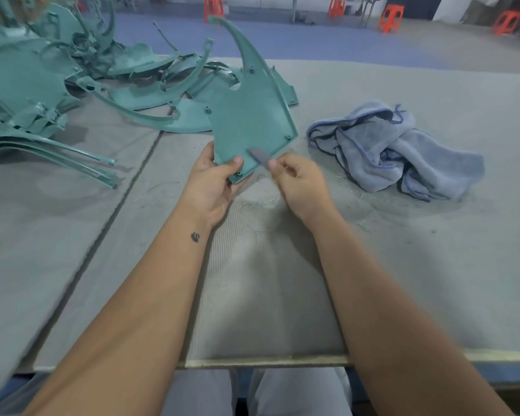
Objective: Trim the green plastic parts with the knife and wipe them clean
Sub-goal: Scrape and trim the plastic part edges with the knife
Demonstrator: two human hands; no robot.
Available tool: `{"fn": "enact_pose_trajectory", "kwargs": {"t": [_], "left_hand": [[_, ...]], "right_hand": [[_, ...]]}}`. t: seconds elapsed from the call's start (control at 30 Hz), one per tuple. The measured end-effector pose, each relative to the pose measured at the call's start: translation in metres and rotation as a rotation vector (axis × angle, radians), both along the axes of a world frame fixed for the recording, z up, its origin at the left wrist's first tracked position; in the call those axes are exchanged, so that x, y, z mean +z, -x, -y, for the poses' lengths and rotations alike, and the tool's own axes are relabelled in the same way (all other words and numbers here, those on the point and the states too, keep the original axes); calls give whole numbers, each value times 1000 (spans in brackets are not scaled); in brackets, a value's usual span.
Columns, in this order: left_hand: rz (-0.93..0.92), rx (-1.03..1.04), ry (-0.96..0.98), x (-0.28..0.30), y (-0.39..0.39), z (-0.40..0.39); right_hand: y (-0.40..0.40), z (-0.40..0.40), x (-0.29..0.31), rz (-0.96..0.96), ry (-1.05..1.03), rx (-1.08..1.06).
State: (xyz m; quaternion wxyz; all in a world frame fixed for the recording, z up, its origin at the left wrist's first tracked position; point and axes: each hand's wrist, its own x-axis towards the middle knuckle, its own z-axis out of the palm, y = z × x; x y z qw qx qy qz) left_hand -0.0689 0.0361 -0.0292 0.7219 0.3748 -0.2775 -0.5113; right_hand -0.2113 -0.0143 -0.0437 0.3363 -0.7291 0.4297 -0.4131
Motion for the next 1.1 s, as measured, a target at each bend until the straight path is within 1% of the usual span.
{"fn": "enact_pose_trajectory", "kwargs": {"t": [0.03, 0.07, 0.17, 0.27, 0.4, 0.5, 0.6, 0.67, 0.77, 0.87, 0.93, 1.0, 1.1], "left_hand": [[-3, 12, -7, 0, 0, 0], [-17, 26, -10, -1, 0, 1], [-84, 48, 3, -3, -2, 2], [-84, 50, -5, -2, -3, 3], [-49, 61, -39, 0, -1, 3], [-71, 48, -26, -1, -4, 2], [-87, 37, -21, -1, -7, 2], [-108, 26, -11, 0, -7, 2], [-120, 13, 17, 1, -6, 1], [-152, -3, 42, 2, -5, -1], [-170, -2, 28, 2, -4, -2], [-160, -22, -6, 2, -5, -4], [-177, -100, -23, 4, -8, -7]], "right_hand": [[0, 0, 0, -46, 17, 19], [-1, 0, 0, -46, 27, 24], [1, 4, 0, 87, -17, -22], [2, 3, 2, 189, -105, -35], [-2, -2, 6, 225, -95, -19], [-1, 1, 9, 293, -79, -43], [2, -1, 12, 353, -108, -25], [2, -4, 13, 322, -117, 9], [-1, -9, 13, 235, -118, 120], [-3, -11, 9, 101, -76, 210], [-3, -10, 7, 31, -55, 219], [-2, -8, 7, 56, -67, 193], [3, -3, 8, 220, -138, 152]]}}
